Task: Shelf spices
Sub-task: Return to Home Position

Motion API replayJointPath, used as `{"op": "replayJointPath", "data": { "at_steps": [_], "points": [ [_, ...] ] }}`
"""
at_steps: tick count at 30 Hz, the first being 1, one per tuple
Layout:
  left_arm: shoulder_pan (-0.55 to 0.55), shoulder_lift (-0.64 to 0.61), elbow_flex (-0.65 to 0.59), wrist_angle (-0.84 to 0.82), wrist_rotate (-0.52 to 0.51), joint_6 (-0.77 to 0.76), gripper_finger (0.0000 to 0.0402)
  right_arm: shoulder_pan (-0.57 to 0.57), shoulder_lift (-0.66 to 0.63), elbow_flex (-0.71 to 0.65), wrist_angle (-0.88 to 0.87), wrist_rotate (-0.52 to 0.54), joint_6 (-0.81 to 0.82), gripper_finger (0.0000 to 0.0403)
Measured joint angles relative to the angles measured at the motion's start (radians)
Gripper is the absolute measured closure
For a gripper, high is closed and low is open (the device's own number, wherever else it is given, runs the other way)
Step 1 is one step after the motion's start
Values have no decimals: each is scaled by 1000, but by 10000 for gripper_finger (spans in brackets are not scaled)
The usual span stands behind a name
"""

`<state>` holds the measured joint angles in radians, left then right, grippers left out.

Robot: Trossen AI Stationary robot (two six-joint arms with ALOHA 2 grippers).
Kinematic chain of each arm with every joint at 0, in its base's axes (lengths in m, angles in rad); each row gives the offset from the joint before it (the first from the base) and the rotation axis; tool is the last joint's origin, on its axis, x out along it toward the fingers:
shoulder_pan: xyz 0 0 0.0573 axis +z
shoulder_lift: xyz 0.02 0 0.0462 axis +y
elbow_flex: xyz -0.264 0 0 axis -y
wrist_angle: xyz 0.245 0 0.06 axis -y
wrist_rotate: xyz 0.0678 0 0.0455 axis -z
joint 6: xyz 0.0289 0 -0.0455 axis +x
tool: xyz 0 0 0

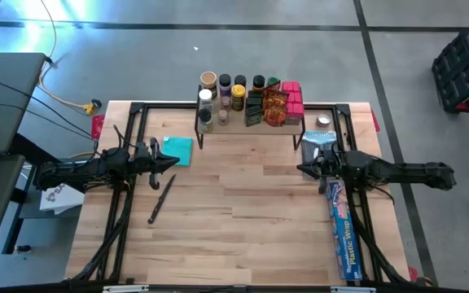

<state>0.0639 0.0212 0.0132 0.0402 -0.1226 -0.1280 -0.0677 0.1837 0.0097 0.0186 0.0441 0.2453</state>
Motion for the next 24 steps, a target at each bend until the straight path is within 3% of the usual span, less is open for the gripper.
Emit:
{"op": "replayJointPath", "data": {
  "at_steps": [14,24],
  "points": [
    [0,0,0,22,-3,0,401,2,-8,0,0,0,-1,403],
    [0,0,0,2,-3,0,401,14,-184,0,7,0,-2,403]
  ]
}}
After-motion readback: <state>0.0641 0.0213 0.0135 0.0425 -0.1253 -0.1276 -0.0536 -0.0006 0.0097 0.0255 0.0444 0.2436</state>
